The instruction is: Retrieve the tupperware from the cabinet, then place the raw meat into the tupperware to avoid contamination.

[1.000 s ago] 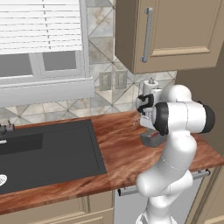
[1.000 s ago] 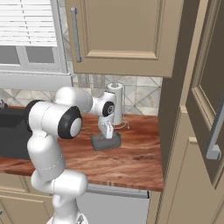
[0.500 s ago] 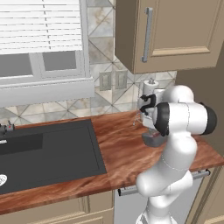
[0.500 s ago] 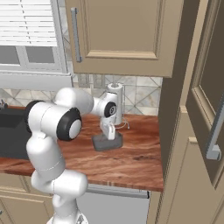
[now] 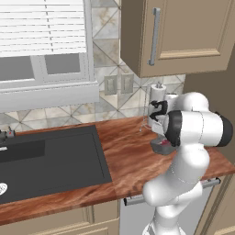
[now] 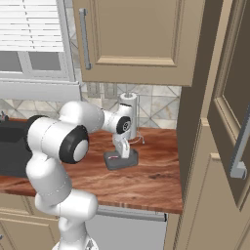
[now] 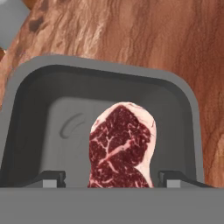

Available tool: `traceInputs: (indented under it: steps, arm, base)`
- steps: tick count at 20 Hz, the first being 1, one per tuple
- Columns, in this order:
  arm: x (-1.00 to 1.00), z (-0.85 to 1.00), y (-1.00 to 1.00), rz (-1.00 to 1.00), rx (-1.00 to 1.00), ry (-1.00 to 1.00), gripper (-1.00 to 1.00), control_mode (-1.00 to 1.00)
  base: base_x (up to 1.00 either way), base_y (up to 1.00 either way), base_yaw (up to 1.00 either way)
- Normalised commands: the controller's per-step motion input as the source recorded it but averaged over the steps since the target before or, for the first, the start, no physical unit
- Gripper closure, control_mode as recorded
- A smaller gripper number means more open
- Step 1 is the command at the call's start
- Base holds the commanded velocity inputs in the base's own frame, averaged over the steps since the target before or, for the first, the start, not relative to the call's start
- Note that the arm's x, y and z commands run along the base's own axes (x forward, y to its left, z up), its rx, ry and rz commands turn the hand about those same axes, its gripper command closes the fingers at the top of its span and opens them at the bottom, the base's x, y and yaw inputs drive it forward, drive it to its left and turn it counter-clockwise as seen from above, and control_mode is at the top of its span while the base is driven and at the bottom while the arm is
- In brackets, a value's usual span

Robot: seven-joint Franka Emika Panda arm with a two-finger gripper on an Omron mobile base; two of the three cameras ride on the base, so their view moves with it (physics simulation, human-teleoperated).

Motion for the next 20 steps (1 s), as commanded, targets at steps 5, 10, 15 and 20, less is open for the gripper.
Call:
traceInputs:
  steps: [5,10,15,20]
  arm:
    - [-0.15,-0.05,0.00,0.02,0.00,-0.26,-1.00,-1.00]
    - [-0.10,-0.13,0.00,0.02,0.00,-0.23,-1.00,-1.00]
    - [-0.07,-0.07,0.01,0.00,0.00,-0.16,-1.00,-1.00]
    - [0.00,-0.02,0.00,0.00,0.00,-0.07,1.00,-1.00]
  base:
    - [0.00,0.00,0.00]
    - [0.00,0.00,0.00]
    - [0.00,0.00,0.00]
    - [0.00,0.00,0.00]
